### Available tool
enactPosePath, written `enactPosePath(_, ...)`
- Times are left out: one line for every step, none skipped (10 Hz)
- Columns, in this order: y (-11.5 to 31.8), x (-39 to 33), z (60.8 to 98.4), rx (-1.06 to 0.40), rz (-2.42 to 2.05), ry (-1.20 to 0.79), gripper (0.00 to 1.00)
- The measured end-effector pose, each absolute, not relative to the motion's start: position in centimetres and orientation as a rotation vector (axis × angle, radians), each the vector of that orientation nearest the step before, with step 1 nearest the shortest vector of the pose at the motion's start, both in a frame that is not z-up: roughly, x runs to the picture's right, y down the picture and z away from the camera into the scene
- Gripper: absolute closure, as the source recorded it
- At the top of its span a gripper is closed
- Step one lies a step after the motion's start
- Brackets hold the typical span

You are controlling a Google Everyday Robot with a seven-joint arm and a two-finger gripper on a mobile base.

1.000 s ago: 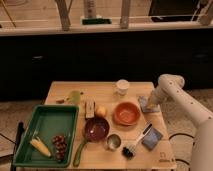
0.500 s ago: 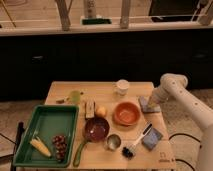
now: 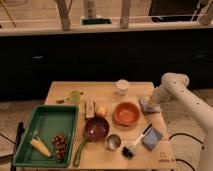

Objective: Wipe purple bowl with towel

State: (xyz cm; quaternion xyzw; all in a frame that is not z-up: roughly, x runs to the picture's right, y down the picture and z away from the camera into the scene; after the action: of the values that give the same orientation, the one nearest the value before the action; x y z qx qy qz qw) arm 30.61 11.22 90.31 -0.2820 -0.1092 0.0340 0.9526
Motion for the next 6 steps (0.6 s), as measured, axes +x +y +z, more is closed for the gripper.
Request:
enactPosePath(11.19, 30.56, 90.31, -0.575, 0.066, -0.222, 0.20)
enactPosePath(11.20, 30.45, 90.37, -0.581, 0.059, -0.221, 0.20)
enactPosePath(11.22, 30.27, 90.49, -0.585, 0.055, -0.221, 0.20)
enactPosePath(11.33, 30.16, 90.55, -0.592, 0.051, -0.220, 0.20)
enactPosePath(11.57, 30.15, 90.73, -0.598, 0.049, -0.217, 0.20)
enactPosePath(11.64, 30.07, 90.85, -0.599, 0.050, -0.216, 0.20)
